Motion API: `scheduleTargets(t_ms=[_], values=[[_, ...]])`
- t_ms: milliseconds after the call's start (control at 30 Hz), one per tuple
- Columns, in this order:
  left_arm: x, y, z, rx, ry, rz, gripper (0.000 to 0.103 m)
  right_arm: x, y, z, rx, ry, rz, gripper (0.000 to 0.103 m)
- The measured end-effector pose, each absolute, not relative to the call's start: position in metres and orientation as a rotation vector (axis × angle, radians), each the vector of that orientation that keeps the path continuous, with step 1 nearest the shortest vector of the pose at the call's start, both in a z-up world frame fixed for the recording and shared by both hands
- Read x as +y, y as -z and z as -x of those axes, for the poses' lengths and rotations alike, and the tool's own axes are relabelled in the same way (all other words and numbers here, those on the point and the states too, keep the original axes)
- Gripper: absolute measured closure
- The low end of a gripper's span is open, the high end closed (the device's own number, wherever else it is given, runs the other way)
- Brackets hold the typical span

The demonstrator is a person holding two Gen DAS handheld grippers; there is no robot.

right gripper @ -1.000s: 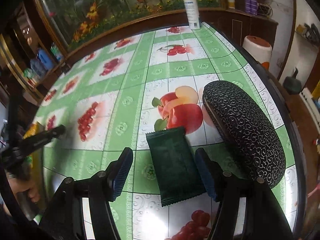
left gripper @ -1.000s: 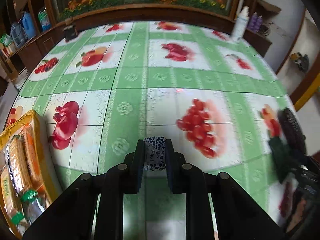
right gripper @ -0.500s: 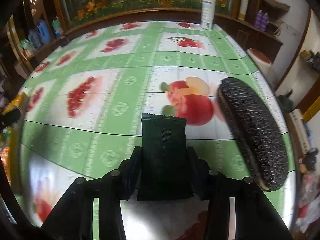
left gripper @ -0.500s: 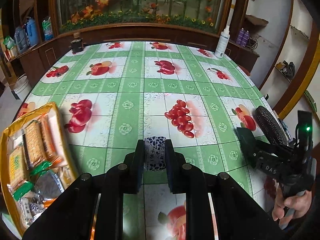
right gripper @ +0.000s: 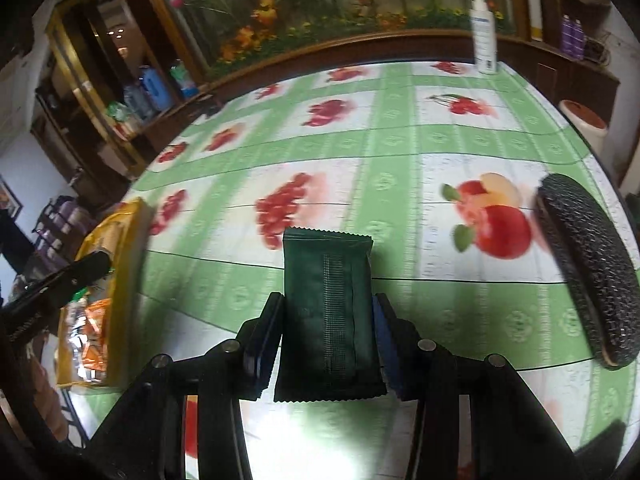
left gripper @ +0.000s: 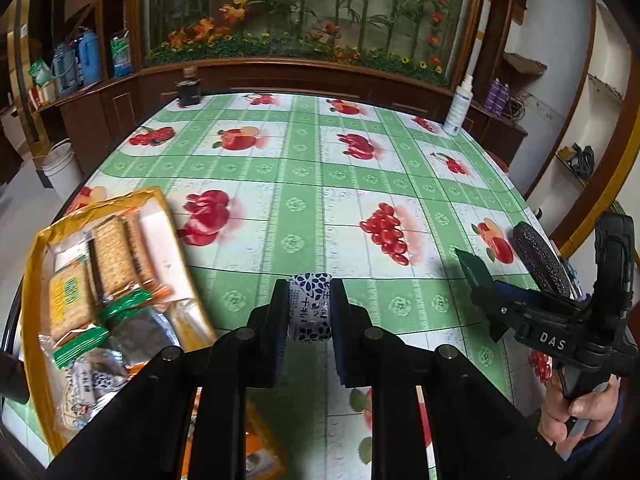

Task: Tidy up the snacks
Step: 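Carry the green pack and the candy over the yellow tray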

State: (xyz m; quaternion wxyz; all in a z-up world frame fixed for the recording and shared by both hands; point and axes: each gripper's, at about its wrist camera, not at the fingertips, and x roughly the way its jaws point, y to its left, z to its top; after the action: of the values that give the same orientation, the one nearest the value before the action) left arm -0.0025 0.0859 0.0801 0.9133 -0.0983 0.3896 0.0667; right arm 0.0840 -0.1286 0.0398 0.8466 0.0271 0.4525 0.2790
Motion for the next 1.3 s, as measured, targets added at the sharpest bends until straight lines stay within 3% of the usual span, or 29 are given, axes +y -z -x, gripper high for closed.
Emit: scheduleTargets(t_ms=[733, 1300], values=[[0.2, -0.065, 0.101, 0.725, -0.371, 0.397, 0.086, 0.022, -0.072, -0.022, 0.93, -0.946, 0.003, 0.058], [0.202, -0.036, 0.11, 0.709, -0.509, 0.245, 0.086, 0.138, -0.041, -0.002, 0.962, -0.986, 0.119, 0.058]])
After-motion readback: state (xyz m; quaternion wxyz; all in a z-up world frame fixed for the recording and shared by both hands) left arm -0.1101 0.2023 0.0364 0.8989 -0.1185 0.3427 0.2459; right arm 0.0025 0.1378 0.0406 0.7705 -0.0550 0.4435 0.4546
